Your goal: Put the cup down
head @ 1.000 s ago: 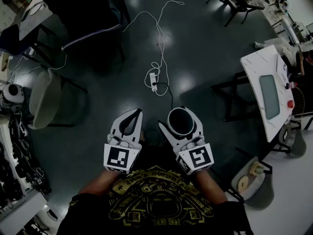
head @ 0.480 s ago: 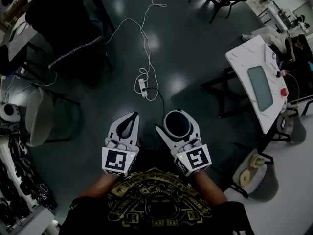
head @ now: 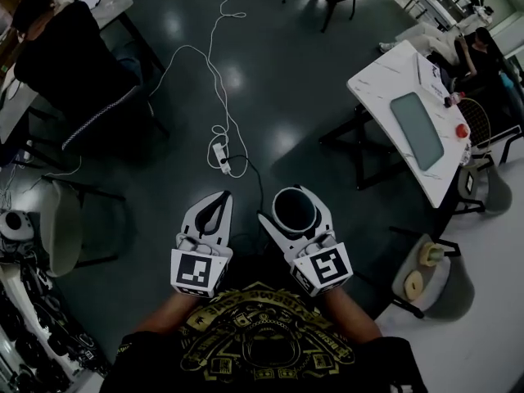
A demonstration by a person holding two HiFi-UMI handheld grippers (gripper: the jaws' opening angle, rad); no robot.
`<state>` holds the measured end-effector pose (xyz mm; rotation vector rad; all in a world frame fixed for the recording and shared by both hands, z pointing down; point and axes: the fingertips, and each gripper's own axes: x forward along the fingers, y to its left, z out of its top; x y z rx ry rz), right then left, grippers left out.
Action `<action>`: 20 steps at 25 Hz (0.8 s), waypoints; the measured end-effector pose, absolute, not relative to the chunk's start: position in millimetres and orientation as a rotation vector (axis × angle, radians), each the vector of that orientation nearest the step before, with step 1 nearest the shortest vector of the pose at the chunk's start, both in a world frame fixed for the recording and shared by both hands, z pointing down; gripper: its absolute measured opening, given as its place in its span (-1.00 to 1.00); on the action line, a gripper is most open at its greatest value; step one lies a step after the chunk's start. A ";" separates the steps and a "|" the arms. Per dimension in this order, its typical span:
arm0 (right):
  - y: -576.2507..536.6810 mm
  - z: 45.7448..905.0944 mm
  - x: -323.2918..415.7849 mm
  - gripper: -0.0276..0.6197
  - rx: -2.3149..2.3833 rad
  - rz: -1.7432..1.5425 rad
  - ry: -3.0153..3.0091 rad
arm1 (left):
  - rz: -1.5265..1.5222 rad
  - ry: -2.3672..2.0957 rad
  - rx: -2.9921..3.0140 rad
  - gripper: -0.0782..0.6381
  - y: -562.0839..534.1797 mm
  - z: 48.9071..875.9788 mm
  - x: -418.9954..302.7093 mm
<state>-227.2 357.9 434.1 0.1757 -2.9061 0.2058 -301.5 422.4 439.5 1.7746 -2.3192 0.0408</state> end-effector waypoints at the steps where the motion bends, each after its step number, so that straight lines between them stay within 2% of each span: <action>1: 352.3 432.8 -224.3 0.24 0.191 0.207 -2.908 | 0.047 -2.307 1.786 -0.75 416.5 439.7 -298.6; 20: 249.4 427.0 -179.7 0.24 0.389 0.318 -2.951 | 0.125 -2.203 1.924 -0.75 304.0 429.4 -268.0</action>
